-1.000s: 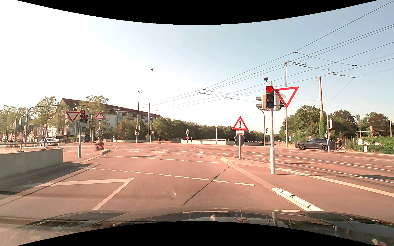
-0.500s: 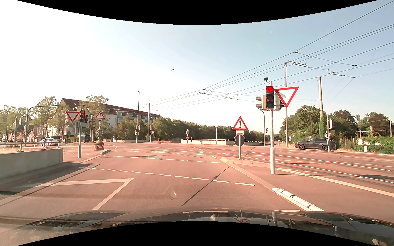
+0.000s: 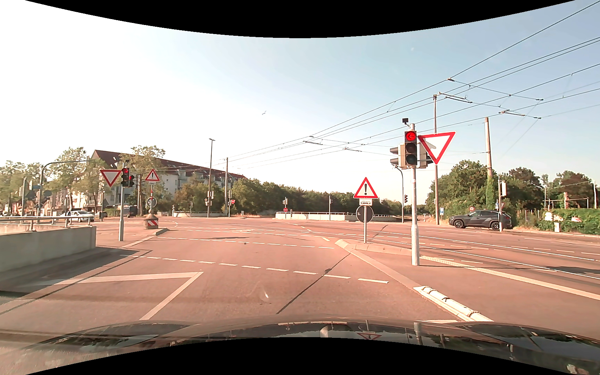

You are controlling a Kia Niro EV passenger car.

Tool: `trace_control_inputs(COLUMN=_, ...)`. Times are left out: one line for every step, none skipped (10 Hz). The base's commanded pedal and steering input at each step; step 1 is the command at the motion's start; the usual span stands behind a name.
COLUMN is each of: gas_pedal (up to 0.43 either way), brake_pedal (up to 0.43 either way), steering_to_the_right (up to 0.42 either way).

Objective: Follow the waypoints while adhering to traffic rules and regulations

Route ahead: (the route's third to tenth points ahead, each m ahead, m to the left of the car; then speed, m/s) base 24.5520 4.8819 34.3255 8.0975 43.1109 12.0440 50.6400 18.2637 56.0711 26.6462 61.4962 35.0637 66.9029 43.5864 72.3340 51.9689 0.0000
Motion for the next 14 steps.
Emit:
trace_control_inputs(gas_pedal=0.000, brake_pedal=0.244, steering_to_the_right=-0.078)
trace_control_inputs(gas_pedal=0.000, brake_pedal=0.244, steering_to_the_right=-0.078)
trace_control_inputs(gas_pedal=0.000, brake_pedal=0.244, steering_to_the_right=-0.078)
trace_control_inputs(gas_pedal=0.000, brake_pedal=0.244, steering_to_the_right=-0.078)
trace_control_inputs(gas_pedal=0.000, brake_pedal=0.244, steering_to_the_right=-0.078)
trace_control_inputs(gas_pedal=0.000, brake_pedal=0.244, steering_to_the_right=-0.078)
trace_control_inputs(gas_pedal=0.000, brake_pedal=0.244, steering_to_the_right=-0.078)
trace_control_inputs(gas_pedal=0.000, brake_pedal=0.244, steering_to_the_right=-0.078)
trace_control_inputs(gas_pedal=0.000, brake_pedal=0.244, steering_to_the_right=-0.078)
trace_control_inputs(gas_pedal=0.000, brake_pedal=0.244, steering_to_the_right=-0.078)
trace_control_inputs(gas_pedal=0.000, brake_pedal=0.244, steering_to_the_right=-0.078)
trace_control_inputs(gas_pedal=0.000, brake_pedal=0.244, steering_to_the_right=-0.078)
trace_control_inputs(gas_pedal=0.000, brake_pedal=0.244, steering_to_the_right=-0.078)
trace_control_inputs(gas_pedal=0.000, brake_pedal=0.244, steering_to_the_right=-0.078)
